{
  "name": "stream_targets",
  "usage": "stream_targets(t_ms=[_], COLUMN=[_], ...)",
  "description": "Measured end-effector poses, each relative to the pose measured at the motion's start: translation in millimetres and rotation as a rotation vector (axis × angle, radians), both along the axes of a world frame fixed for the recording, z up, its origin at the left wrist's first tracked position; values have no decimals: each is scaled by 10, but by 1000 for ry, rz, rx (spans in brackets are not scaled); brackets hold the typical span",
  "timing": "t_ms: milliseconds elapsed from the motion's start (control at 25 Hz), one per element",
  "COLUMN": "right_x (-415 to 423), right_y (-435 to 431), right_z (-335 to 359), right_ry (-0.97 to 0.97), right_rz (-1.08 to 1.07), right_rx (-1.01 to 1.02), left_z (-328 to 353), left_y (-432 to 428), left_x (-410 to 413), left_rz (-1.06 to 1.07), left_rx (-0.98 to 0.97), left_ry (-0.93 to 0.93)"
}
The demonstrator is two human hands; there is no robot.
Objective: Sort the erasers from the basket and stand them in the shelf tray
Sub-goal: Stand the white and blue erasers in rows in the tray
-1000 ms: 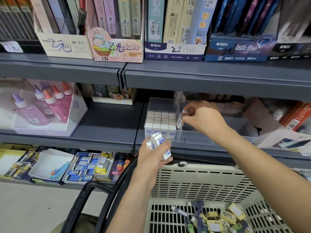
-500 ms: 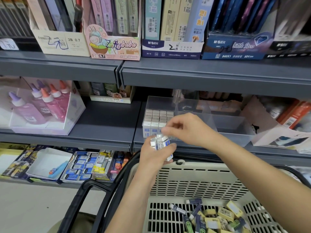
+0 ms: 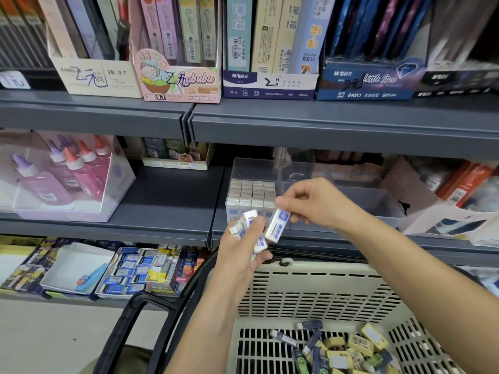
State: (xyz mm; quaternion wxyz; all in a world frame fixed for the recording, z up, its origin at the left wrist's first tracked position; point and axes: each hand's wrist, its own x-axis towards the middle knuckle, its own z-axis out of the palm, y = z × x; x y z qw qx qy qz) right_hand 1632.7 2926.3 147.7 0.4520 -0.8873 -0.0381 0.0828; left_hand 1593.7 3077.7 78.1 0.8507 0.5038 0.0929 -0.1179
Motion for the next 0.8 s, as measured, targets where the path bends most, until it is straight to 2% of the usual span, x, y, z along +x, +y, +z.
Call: stream_targets(t_ms=[120,200,240,320,480,560,720,800], right_x=[138,270,335,442,480,510,573,595], right_y=[-138,-196,-206,-213,-79,-5,73,89], right_z=[35,50,51,49,44,38,-37,-117], right_ry=[7,-27,-48,-103,-146,-153,-56,-12], right_rz=[-148,-244,-282,-306,-194,-163,-110,-59], right_rx=[211,232,186,-52,-547,-594,-500,-543], left_z=[-28,-36,-38,-40,-49,-52,-51,-46], left_y=[37,49,51,47,45,46,38,34], left_x=[26,37,40,42,49,48,36,31], left_rz=[101,131,135,134,126,127,112,90], left_rx=[79,96,97,96,99,103,112,126], left_ry=[0,-2,1,9,14,16,17,14])
